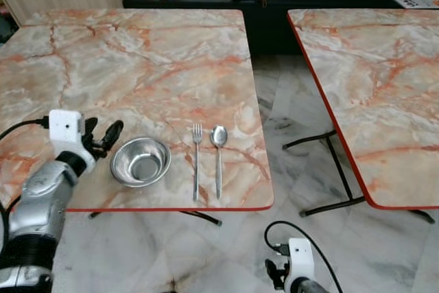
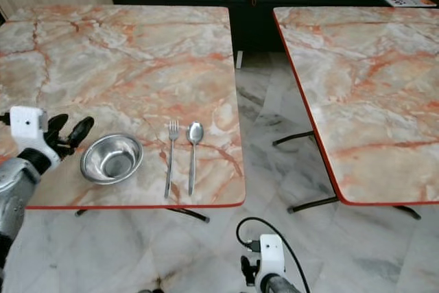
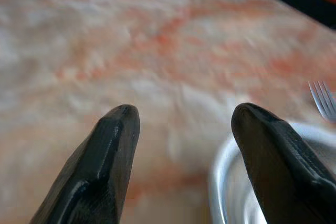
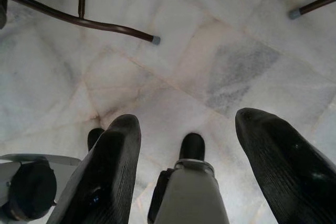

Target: Setting the table

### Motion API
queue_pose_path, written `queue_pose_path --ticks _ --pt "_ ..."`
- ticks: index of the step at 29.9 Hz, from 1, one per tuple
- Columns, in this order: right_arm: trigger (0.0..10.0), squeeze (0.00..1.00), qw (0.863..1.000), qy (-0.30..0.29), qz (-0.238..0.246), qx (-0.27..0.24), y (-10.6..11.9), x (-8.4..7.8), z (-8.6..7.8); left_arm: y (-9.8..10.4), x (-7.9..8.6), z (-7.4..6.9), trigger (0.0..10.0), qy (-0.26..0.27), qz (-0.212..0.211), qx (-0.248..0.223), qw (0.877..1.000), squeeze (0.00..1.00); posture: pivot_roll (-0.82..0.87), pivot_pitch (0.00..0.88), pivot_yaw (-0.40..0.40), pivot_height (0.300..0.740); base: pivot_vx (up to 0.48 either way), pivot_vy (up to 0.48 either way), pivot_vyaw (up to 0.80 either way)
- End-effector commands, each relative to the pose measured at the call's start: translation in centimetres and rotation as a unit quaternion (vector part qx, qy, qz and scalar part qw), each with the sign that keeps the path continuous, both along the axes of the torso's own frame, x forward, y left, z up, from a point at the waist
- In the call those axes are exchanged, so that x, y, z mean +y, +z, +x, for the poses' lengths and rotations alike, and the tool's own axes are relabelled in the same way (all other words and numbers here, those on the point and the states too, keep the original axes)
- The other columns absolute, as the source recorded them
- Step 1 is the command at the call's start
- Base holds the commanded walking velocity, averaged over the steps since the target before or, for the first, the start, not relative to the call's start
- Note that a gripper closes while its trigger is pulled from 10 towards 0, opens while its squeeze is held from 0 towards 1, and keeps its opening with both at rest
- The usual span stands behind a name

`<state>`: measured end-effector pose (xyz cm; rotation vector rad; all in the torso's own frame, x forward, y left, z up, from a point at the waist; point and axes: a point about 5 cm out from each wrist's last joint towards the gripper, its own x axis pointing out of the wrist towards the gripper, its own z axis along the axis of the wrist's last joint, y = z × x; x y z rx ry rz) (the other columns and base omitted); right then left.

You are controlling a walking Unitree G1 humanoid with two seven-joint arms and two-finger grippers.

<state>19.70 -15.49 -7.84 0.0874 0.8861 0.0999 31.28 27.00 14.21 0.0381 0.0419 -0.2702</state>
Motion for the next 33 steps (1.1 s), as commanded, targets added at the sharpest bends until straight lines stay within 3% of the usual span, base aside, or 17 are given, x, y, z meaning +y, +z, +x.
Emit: queue_pose_path --ticks 1,7,14,26,33 --pt "10.0 0.0 1.0 0.002 0.001 0.008 -0.2 0.1 -0.4 -0.3 0.4 -0.4 10.0 -0.007 0.011 0.018 1.0 0.0 0.1 0.094 -0.003 0.74 0.0 0.0 0.0" --pt "10.0 0.0 1.0 0.003 0.003 0.007 -0.2 0.3 -0.3 -2.3 0.1 -0.9 10.0 -0.019 0.001 0.058 0.998 0.0 0.09 0.101 -0.003 0.74 0.0 0.0 0.0" --pt "10.0 0.0 1.0 0.0 0.002 0.006 -0.1 0.2 -0.2 -2.5 -0.6 -0.9 10.0 -0.035 -0.021 0.063 0.997 0.0 0.09 0.105 -0.007 0.74 0.0 0.0 0.0" --pt "10.0 0.0 1.0 0.001 0.004 0.011 -0.2 0.3 -0.4 -0.8 -1.9 -0.3 10.0 -0.081 -0.03 0.041 0.995 0.0 0.1 0.119 -0.002 0.74 0.0 0.0 0.0" --pt "10.0 0.0 1.0 0.002 0.008 0.011 -0.2 0.5 -0.4 0.1 -2.3 0.3 10.0 -0.102 -0.013 0.037 0.994 0.0 0.1 0.123 0.002 0.74 0.0 0.0 0.0"
